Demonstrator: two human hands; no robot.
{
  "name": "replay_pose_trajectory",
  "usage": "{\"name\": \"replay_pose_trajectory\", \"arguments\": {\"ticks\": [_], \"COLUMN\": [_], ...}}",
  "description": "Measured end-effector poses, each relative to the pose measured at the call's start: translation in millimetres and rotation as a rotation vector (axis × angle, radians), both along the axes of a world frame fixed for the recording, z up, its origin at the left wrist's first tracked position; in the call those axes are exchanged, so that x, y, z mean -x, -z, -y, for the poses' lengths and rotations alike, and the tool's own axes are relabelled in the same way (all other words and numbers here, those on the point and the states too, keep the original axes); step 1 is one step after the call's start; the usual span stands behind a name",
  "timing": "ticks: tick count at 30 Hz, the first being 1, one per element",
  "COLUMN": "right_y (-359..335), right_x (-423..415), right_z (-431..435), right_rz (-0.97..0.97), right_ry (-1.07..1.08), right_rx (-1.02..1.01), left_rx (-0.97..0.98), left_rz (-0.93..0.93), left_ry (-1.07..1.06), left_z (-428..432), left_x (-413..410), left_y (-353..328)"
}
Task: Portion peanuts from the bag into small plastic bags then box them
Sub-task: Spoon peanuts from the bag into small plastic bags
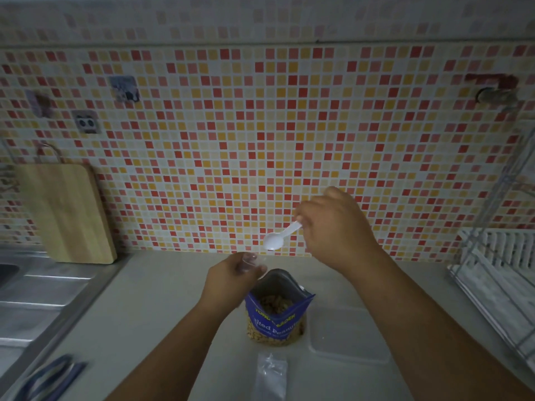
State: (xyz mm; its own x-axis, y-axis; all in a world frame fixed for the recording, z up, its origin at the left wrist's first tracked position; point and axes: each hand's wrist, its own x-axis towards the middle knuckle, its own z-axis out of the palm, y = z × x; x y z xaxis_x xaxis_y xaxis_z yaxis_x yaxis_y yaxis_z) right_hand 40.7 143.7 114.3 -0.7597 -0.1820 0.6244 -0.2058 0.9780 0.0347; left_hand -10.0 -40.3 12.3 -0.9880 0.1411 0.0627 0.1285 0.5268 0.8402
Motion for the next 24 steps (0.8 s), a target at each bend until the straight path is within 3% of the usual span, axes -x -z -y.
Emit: {"name": "replay_pose_trajectory", "arguments": {"ticks": [2, 4, 6, 8, 11, 24], "right_y": [12.2, 33.1, 56.7, 79.8, 101.3, 128.4], "right_x": [2.4, 4.8, 6.1, 8.9, 9.9, 29.4], "right_z": [1.4, 12.9, 26.9, 35.1, 42.7, 9.0], "right_rz": [0.229, 0.472, 0.592, 0.636, 0.716, 0.846], "right_ry": [0.111, 0.147, 0.136, 0.153, 0.248, 0.518], "right_rx": [0.053, -0.027, -0.122, -0.118, 0.058, 0.566], "left_rx": [-0.055, -0.042, 0.009, 0.062, 0.087, 0.067], "left_rz": [0.044, 0.084, 0.115, 0.127, 0.135, 0.132], "left_ry": [-0.004, 0.027, 0.077, 0.099, 0.098, 0.130], "left_z": [8.8, 13.8, 13.5, 11.0, 8.5, 10.4], "left_x": [1.2, 1.3, 0.6, 0.2, 1.6, -1.2], "left_y": [1.2, 2.9, 5.5, 8.3, 11.9, 13.8]}}
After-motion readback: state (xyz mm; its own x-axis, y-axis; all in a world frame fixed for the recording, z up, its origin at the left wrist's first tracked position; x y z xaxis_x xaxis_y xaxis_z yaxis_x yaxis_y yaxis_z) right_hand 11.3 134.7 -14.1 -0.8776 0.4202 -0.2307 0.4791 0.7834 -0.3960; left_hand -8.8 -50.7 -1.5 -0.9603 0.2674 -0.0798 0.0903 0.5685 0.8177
